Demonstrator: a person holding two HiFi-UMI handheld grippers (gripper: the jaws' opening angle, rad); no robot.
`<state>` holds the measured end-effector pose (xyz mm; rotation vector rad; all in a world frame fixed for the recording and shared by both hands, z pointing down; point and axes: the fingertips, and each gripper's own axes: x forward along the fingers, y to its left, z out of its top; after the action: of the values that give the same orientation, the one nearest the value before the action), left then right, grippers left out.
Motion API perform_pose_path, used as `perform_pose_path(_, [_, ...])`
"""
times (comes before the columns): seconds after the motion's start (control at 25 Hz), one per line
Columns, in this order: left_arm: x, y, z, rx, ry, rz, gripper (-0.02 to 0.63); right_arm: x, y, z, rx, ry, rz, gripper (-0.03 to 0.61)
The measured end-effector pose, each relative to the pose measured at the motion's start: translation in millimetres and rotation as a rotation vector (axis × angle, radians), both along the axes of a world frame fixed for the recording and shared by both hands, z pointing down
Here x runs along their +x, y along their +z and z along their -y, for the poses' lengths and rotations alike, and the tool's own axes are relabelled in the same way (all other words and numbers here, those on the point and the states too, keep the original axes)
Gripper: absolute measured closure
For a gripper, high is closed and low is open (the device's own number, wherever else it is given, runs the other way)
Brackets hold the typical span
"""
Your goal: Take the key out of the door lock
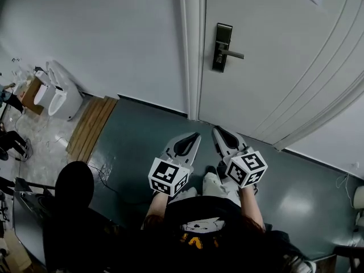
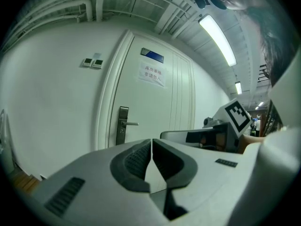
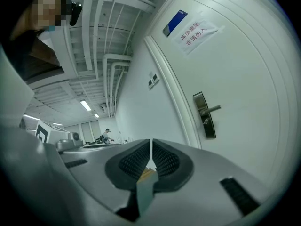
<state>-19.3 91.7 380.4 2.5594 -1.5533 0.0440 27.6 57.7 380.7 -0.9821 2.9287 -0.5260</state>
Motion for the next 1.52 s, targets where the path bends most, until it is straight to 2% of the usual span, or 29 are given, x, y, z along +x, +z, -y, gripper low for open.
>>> perform_pose_path(0.24, [-3.5,11.8,30.9,-0.025,-0.005,0.004,0.598,-1.7,6.0,33.0,-0.008,-0.004,0.005,0.569])
perform_pose_path(0.56, [-15.7,17.9,100.3,-0.032,-0.074,-0.006,0.598,-8.6,12.3,105.9,-0.026,-0.052,0.018,0.569])
perform_pose_path(1.0, [8.5,17.9,196.0,-0.068,-0.129,0.007,0.598,4.3,17.3,206.6,-0.082,-0.120,0.052,0.569])
perform_pose_path(1.52, [39.4,20.5,265.2,-0.088,-0.132,0.037,0.598,25.5,31.3,274.8,-0.156,-0.135,0.104,0.569])
